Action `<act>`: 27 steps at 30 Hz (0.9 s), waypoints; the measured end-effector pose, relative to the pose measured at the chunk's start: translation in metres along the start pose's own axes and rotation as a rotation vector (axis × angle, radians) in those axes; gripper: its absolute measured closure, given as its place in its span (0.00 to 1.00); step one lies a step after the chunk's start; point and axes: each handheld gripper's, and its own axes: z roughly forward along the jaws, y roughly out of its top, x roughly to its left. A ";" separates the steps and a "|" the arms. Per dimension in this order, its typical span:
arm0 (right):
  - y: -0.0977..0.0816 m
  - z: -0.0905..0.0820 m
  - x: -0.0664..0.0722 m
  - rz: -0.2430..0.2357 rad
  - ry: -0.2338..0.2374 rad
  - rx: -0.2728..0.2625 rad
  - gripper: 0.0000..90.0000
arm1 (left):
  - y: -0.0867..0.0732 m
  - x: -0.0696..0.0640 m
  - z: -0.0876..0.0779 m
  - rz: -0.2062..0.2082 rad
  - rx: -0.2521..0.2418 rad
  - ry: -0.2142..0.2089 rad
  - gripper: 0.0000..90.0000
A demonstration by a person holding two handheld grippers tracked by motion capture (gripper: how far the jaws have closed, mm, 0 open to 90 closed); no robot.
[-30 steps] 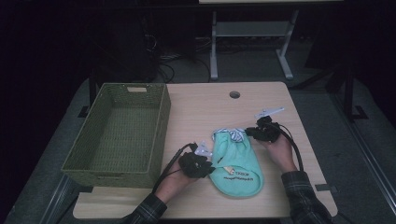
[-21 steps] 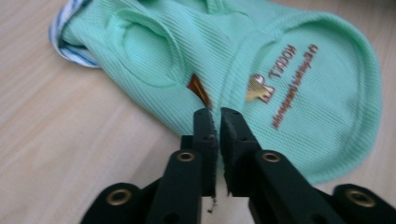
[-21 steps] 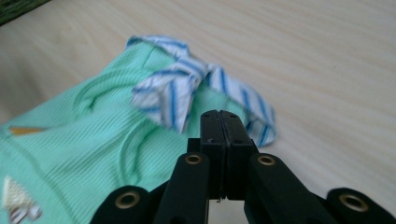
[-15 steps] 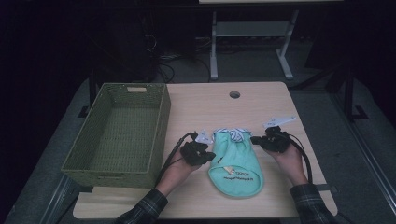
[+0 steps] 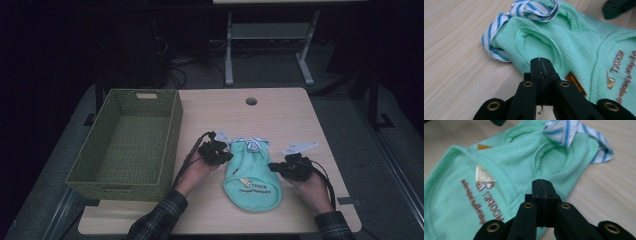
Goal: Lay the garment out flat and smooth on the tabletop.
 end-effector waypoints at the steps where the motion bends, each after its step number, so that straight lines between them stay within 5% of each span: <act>1: -0.001 0.000 0.002 0.001 0.003 0.010 1.00 | 0.000 0.000 0.003 0.000 0.004 -0.002 0.99; 12: -0.016 0.006 0.015 -0.004 0.002 0.074 1.00 | -0.002 0.002 0.014 0.011 0.036 0.009 0.99; 27: -0.019 0.003 0.006 -0.007 -0.024 0.071 1.00 | -0.011 -0.015 0.010 0.033 0.081 -0.015 0.99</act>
